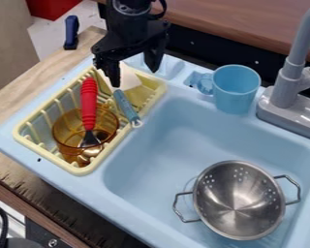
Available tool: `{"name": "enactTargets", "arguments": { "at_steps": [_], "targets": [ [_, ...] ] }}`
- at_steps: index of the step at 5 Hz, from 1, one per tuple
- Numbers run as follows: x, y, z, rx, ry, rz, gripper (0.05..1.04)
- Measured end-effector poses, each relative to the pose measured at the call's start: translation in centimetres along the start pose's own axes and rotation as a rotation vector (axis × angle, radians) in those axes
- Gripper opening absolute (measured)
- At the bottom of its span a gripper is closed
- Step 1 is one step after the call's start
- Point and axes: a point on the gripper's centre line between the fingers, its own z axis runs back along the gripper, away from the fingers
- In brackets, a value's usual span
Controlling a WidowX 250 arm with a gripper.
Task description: Place the knife on top of the silver-plated drainer in the sink
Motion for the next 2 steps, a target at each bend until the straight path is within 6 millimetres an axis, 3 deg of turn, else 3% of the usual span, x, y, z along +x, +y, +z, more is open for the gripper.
{"name": "enactTargets", "arguments": {
  "at_steps": [2],
  "targets": [
    [-0.6, 1.5, 0.0, -0.031, 0.030, -0.075, 0.998]
  ]
}}
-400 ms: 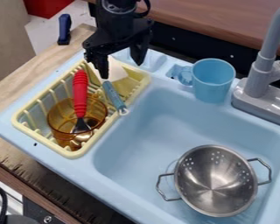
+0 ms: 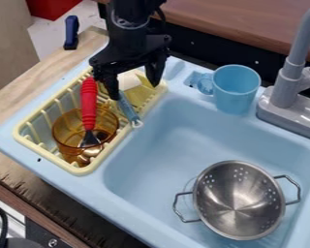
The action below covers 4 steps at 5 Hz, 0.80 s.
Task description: Place the knife on top of the silver-plated drainer in the sink
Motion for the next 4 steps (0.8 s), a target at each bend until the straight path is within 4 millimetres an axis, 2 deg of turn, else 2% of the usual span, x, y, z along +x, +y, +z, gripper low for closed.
{"name": "enactTargets", "arguments": {
  "at_steps": [1, 2, 4],
  "targets": [
    [-0.1, 0.9, 0.7, -0.036, 0.020, -0.039, 0.998],
    [-1.1, 2.0, -0.3, -0.024, 0.019, -0.082, 0.998],
    [-1.7, 2.6, -1.6, -0.050, -0.011, -0.103, 0.998]
  ]
}}
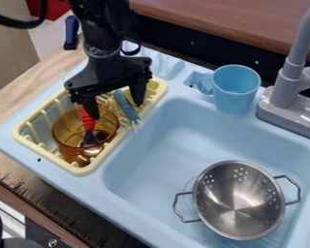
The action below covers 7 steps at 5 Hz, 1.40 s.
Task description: Place the knife on top of the silver-plated drainer in the sink
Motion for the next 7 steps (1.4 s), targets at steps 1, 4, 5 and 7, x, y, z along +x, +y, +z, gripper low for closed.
{"name": "enactTargets", "arguments": {
  "at_steps": [1, 4, 5, 7],
  "targets": [
    [0.2, 0.0, -0.1, -0.002, -0.025, 0.002, 0.951],
    [-0.2, -0.5, -1.2, -0.016, -0.054, -0.015, 0.239],
    [-0.4, -0.3, -0.8, -0.022, -0.030, -0.015, 0.237],
    [-0.4, 0.2, 2.5, -0.006, -0.086, -0.095, 0.237]
  ]
}}
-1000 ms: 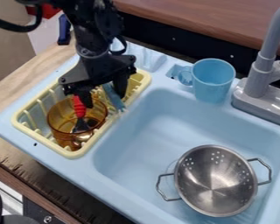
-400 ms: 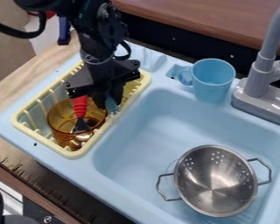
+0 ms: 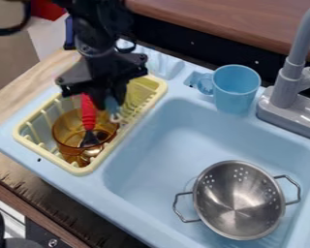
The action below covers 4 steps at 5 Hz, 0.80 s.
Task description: Place the knife on top of the silver-plated drainer in the sink
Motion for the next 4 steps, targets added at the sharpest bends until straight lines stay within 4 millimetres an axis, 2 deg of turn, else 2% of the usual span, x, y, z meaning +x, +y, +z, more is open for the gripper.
{"name": "enactTargets", "arguments": {
  "at_steps": [1, 2, 4],
  "targets": [
    [-1.3, -0.1, 2.1, -0.047, 0.002, -0.235, 0.237],
    [-2.9, -1.0, 3.1, -0.090, -0.013, -0.488, 0.237],
    [-4.8, -1.9, 3.7, -0.098, -0.047, -1.015, 0.237]
  ]
}}
